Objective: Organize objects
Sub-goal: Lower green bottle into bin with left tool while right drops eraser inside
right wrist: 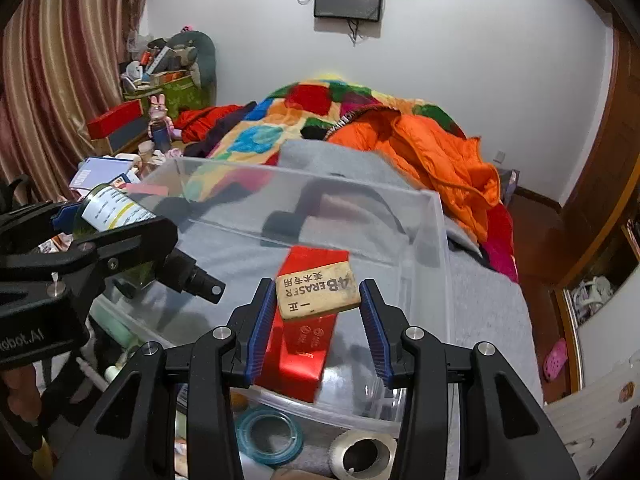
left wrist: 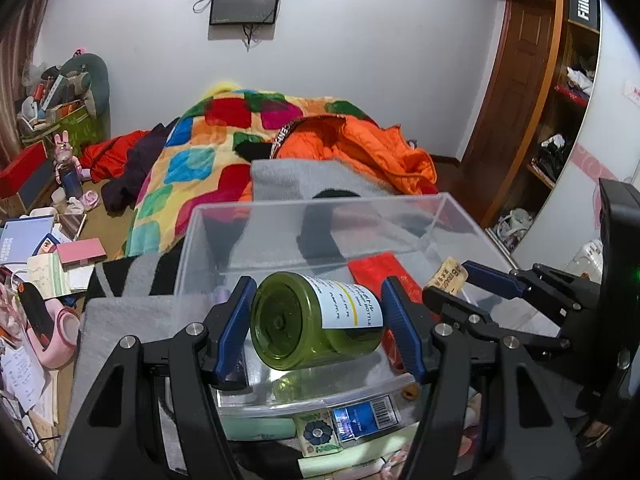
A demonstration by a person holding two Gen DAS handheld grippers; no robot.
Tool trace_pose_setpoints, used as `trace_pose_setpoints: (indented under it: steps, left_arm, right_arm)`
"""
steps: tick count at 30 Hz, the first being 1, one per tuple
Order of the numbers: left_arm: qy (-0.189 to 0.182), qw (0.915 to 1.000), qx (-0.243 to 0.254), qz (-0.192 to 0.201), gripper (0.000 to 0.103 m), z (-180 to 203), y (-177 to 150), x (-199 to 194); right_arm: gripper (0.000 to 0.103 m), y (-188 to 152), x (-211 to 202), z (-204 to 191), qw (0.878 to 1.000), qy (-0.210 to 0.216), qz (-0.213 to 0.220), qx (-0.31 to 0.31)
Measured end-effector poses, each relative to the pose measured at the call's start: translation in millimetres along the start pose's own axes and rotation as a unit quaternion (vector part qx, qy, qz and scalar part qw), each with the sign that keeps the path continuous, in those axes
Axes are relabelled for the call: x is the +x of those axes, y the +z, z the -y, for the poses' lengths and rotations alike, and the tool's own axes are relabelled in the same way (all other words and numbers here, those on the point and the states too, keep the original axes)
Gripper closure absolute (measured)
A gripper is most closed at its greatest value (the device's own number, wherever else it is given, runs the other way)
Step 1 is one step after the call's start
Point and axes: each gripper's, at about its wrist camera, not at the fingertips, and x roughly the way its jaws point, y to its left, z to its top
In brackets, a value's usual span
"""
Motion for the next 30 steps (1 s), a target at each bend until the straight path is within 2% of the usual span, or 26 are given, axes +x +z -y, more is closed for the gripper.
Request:
trace_pose_setpoints:
  steps: [12, 16, 27, 30]
  left_arm:
    - [-0.022, 0.9992, -0.013, -0.031, 0.039, -4.6, -7.2, 11.8]
    - [-0.008, 0.9997, -0.004, -0.023, 0.039, -3.2, -8.9, 4.7]
    - [0.003, 1.0000, -0.003, 0.008, 0.028, -17.1, -16.5, -34.2]
    - [0.011, 0.9999, -0.001, 0.007, 0.027, -22.0, -19.9, -39.3]
  right_arm:
    - [0.063, 1.0, 0.1, -2.3, 1.000, -0.004, -0.006, 0.002]
    - [0.050, 0.4, -6.5, -4.9, 1.000, -0.011, 0.004, -0.005]
    - [0.035, -7.7, -47.9, -7.6, 0.999, -0.009, 0.045, -0.013]
    - [0.029, -11.6, -58.6, -5.9, 0.999, -0.001, 0.053, -0.006]
